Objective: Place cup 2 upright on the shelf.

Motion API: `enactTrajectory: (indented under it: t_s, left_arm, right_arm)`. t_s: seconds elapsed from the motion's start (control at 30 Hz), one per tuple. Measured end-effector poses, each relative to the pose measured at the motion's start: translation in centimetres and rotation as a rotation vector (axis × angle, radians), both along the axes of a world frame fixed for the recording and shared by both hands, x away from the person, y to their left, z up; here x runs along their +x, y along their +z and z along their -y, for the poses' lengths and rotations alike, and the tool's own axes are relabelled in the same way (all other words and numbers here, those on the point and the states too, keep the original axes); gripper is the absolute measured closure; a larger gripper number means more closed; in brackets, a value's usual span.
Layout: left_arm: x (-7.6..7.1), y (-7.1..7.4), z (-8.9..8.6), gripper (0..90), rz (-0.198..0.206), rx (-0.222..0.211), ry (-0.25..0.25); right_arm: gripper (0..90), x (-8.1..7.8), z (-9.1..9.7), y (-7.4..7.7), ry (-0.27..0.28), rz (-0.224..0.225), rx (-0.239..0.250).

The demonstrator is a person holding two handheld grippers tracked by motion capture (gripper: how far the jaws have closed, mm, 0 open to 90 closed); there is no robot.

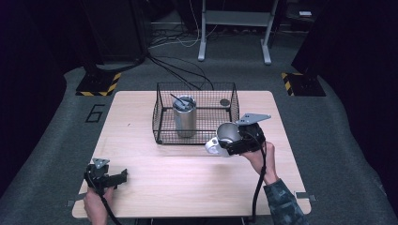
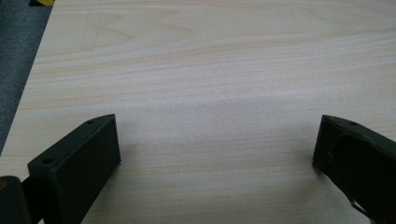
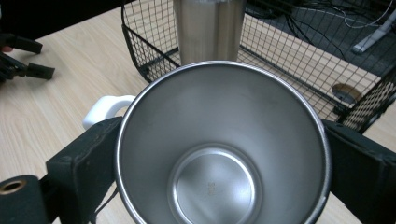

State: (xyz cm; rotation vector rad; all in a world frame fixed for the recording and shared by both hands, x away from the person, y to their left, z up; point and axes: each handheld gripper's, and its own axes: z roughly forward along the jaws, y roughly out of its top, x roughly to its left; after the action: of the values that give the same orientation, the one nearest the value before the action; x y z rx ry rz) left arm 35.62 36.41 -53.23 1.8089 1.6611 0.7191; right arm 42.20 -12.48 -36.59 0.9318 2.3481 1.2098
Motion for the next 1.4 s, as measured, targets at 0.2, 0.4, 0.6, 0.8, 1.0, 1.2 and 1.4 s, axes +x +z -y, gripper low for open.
enactTrajectory:
  t_s: [0.2,0.4,0.6,0.8,1.0,1.2,1.4]
  left_arm:
    - [0.0,0.0,0.0,0.4,0.0,0.0,0.0]
    - [0.0,0.0,0.0,0.4,0.001,-0.001,0.0]
    - [0.0,0.0,0.0,0.4,0.001,-0.002,0.001]
    - [0.0,0.0,0.0,0.4,0.0,0.001,-0.001]
    - [0.0,0.0,0.0,0.4,0.0,0.0,0.0]
    - [0.0,0.0,0.0,0.4,0.001,-0.001,0.0]
    - [0.0,0.0,0.0,0.4,0.001,0.0,0.001]
  right_arm:
    - [5.6,0.9,-0.6,1.2,0.016,0.014,0.011]
    - [5.6,1.7,-1.2,2.2,0.018,0.018,0.013]
    - [5.6,2.5,-1.5,2.7,0.02,0.021,0.008]
    - [5.6,3.5,-1.6,3.1,0.005,0.026,0.015]
    - [5.6,4.2,-1.6,3.6,-0.001,0.032,0.023]
    - [5.7,5.1,-1.7,4.0,-0.014,0.037,0.03]
    - [5.6,6.0,-2.0,4.2,-0.039,0.04,0.026]
